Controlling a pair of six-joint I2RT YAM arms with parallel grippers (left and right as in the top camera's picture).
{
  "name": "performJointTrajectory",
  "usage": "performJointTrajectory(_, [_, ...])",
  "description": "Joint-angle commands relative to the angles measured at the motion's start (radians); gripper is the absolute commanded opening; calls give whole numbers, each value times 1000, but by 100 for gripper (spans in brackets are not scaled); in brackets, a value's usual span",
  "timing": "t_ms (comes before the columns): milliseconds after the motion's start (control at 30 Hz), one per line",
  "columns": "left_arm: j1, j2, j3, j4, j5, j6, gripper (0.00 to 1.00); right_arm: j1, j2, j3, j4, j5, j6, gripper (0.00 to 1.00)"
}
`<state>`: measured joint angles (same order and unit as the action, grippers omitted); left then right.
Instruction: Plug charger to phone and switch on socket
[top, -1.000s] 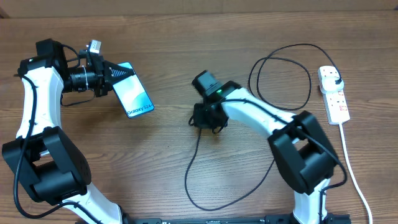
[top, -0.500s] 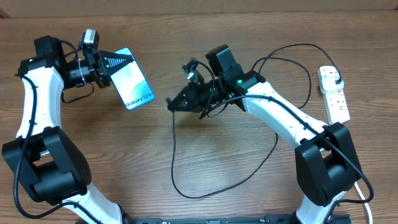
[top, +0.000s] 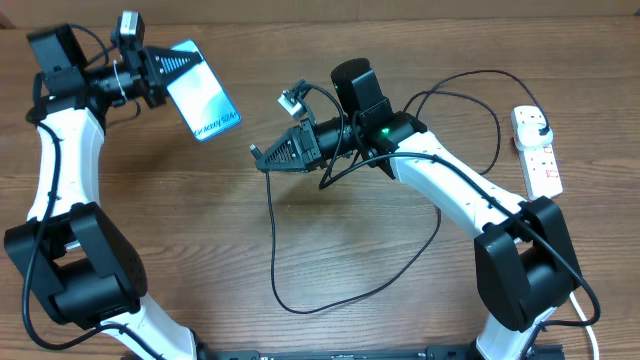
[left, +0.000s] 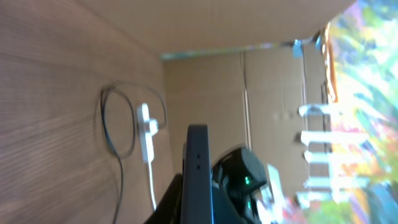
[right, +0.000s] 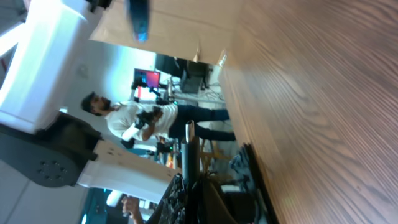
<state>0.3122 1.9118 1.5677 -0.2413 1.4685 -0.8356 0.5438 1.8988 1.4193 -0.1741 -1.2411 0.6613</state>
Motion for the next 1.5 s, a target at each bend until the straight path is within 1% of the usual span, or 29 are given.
performJointTrajectory(0, [-42,-5,18,165,-41,-327,4,-4,-25,16,108,-21,174,4])
performJointTrajectory(67, [-53,-5,18,245,-51,-391,5,-4,-25,16,183,-21,252,4])
performJointTrajectory(133, [-58,-5,18,295,-55,-422,5,-4,-25,16,255,-21,325,4])
performJointTrajectory(167, [-60,-5,18,306,-55,-429,4,-4,-25,16,330,-21,389,4])
performJointTrajectory(300, [-60,-5,18,306,-45,-428,5,-4,-25,16,463,-17,499,4])
performJointTrajectory(433, [-60,-4,18,306,-35,-429,4,-4,-25,16,549,-6,571,4])
performJointTrajectory(567, [-60,-4,18,306,-35,-428,4,-4,-25,16,547,-2,579,4])
performJointTrajectory(800, [-60,-4,18,306,-35,-429,5,-4,-25,16,547,50,651,4])
performJointTrajectory(1133, [-60,-5,18,306,-35,-428,5,-4,-25,16,547,73,679,4])
performJointTrajectory(1300, [-60,-5,18,306,-37,-428,5,-1,-25,16,547,66,734,4])
performJointTrajectory(1467, [-58,-4,18,307,-40,-424,5,7,-25,16,549,61,726,4])
